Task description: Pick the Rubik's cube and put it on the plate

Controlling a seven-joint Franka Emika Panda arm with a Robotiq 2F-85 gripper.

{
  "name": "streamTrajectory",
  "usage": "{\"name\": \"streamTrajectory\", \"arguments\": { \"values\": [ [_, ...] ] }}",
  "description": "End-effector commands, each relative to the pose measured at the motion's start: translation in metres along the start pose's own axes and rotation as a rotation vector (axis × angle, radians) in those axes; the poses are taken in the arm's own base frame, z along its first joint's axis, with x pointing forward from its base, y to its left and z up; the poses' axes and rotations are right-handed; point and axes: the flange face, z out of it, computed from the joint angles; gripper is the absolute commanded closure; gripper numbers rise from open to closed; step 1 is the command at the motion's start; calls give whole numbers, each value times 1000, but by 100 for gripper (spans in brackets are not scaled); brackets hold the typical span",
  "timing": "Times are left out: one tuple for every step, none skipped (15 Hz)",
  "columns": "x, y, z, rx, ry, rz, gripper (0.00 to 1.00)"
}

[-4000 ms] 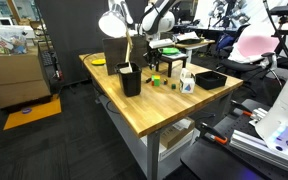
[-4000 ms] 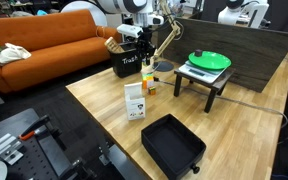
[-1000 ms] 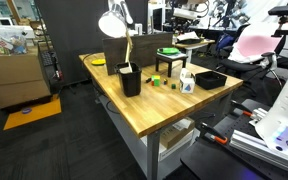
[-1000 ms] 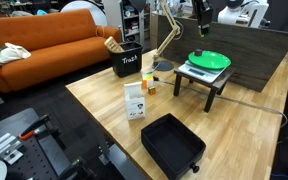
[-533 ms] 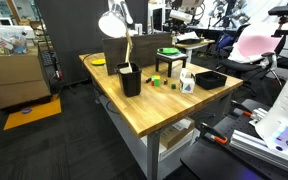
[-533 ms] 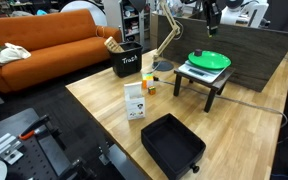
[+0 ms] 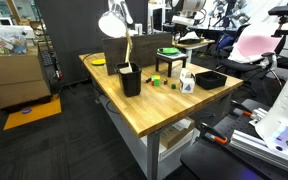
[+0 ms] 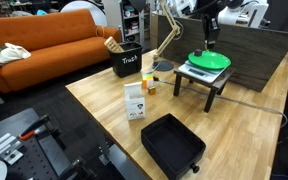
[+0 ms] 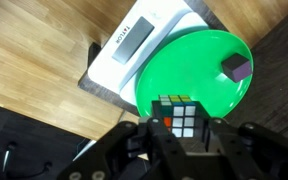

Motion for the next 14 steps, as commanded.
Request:
{"name": "streamTrajectory", "arguments": {
  "values": [
    [5, 1, 11, -4, -36, 0, 92],
    [6, 1, 15, -6, -39, -1, 92],
    [6, 1, 20, -7, -42, -4, 92],
    [6, 1, 23, -7, -46, -6, 92],
    [7, 0, 25, -6, -47, -11, 92],
    [6, -1, 26, -7, -49, -16, 92],
    [6, -3, 28, -4, -52, -24, 92],
    [7, -4, 28, 1, -53, -33, 92],
    [7, -6, 28, 7, -53, -43, 92],
    [7, -8, 29, 14, -55, -51, 92],
    [7, -9, 29, 20, -61, -57, 92],
    [7, -9, 29, 26, -68, -62, 92],
    [7, -10, 30, 30, -77, -67, 92],
    [7, -10, 31, 35, -86, -70, 92]
  ]
}}
